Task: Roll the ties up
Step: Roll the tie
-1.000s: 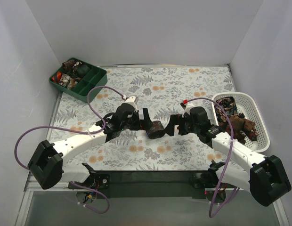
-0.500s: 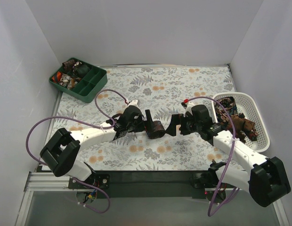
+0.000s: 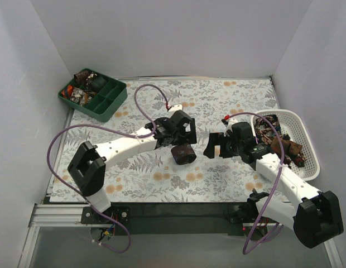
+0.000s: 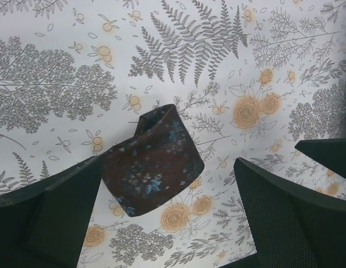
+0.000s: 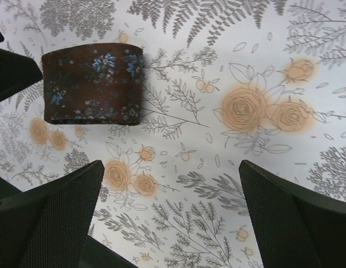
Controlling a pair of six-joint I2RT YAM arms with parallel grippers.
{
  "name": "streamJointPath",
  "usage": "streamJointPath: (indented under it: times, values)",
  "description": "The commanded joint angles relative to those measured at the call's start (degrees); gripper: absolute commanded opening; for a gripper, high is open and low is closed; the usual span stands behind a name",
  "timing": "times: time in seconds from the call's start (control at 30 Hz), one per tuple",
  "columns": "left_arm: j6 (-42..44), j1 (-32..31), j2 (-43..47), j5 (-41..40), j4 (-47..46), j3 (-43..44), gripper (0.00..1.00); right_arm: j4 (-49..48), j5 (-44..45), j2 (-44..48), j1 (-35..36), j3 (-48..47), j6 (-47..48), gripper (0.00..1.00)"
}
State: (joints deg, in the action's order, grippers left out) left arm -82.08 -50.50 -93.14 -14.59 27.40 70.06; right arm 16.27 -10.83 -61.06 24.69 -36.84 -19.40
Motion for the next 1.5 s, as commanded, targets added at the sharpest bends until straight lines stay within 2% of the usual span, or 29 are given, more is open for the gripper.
streamJointPath:
  times: [0.0, 0.03, 0.13, 0.2, 0.33, 0.5, 0.63, 0.77, 0.97, 1.13, 1.47]
  values:
    - [-1.85, -2.58, -5.98, -7.29, 16.79, 9.54, 0.98, 4.81, 4.05, 3.04, -1.13, -2.54, 1.12, 0.95]
    - [-2.20, -3.11, -9.56, -9.38, 22.03, 12.52, 0.97, 5.34, 4.50, 3.48, -1.31, -2.36, 1.20, 0.95]
    - [-2.64, -4.87, -16.25, -12.38, 30.05, 22.55, 0.91, 7.37, 5.82, 5.07, -1.66, -1.92, 1.20, 0.95]
    - [-2.38, -5.75, -18.90, -13.53, 32.62, 28.25, 0.90, 8.33, 5.65, 5.86, -1.92, -1.13, 1.20, 0.95]
    - [-2.12, -6.89, -25.49, -14.76, 38.33, 35.47, 0.88, 9.30, 4.33, 7.18, -2.28, 0.19, 0.51, 0.95]
    - [-2.82, -8.30, -29.99, -15.12, 40.98, 39.27, 0.86, 9.83, 3.10, 8.50, -2.54, 1.68, 0.15, 0.94]
    - [-4.57, -8.74, -30.09, -14.24, 39.41, 36.21, 0.83, 10.09, 2.22, 9.03, -2.54, 2.30, 0.50, 0.95]
    - [-4.84, -8.74, -27.71, -13.45, 35.10, 28.92, 0.81, 10.01, 1.25, 9.11, -2.71, 2.83, 0.59, 0.94]
    - [-4.93, -8.74, -26.39, -13.80, 33.34, 24.52, 0.79, 9.48, -0.77, 8.24, -2.80, 2.65, 0.85, 0.94]
    - [-2.74, -8.74, -22.27, -13.36, 27.20, 16.97, 0.74, 8.51, -3.05, 6.92, -2.71, 3.09, 0.59, 0.93]
    - [-3.00, -9.44, -19.01, -14.50, 28.06, 12.38, 0.64, 7.20, -2.88, 6.65, -2.71, 4.06, -0.90, 0.93]
